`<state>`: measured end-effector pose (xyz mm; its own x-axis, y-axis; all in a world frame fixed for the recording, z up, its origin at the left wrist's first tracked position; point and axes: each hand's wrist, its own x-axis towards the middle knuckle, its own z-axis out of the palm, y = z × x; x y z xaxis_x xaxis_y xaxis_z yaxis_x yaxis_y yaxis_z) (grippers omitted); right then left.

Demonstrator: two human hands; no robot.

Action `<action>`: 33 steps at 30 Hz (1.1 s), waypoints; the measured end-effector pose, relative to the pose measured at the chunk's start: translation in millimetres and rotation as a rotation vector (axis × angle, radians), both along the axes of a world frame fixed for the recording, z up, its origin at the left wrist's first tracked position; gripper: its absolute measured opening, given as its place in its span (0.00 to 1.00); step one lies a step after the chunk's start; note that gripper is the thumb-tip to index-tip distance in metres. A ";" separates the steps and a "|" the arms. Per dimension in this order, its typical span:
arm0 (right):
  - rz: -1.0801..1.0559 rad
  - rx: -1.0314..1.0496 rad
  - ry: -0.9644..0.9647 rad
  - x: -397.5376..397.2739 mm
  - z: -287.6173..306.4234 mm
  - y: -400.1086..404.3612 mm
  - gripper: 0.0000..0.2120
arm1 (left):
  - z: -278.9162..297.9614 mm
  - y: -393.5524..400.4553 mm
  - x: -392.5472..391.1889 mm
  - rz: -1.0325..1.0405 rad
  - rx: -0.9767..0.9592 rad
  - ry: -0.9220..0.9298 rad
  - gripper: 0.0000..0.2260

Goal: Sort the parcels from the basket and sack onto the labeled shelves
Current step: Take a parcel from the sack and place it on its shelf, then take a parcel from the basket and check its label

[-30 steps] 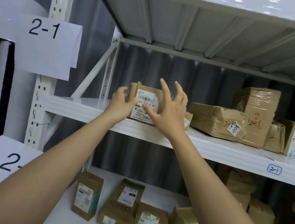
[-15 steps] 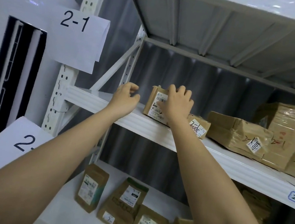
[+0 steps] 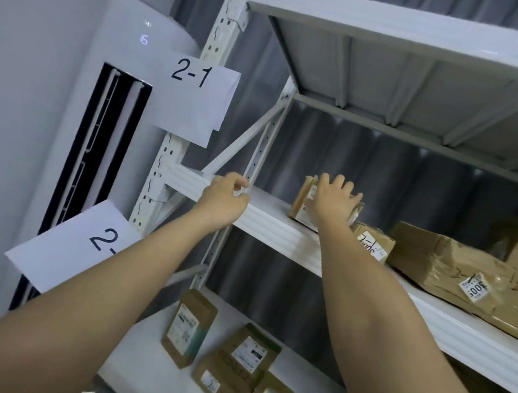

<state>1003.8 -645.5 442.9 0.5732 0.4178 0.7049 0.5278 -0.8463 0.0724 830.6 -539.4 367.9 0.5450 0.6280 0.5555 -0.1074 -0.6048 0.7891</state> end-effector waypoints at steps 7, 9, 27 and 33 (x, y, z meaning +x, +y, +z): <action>0.533 0.019 -0.184 -123.8 -56.1 27.0 0.20 | -49.1 -3.0 -89.5 0.221 -0.091 0.026 0.11; 0.773 0.055 -0.142 -169.0 -92.1 39.0 0.16 | -78.4 -8.5 -130.0 0.298 -0.162 0.032 0.12; 1.282 -0.713 0.783 -518.3 -444.5 109.4 0.07 | -387.0 -6.7 -518.4 0.932 -0.821 0.424 0.07; 1.071 -0.799 0.991 -567.0 -504.1 162.6 0.15 | -440.4 54.7 -587.6 0.864 -0.903 0.528 0.04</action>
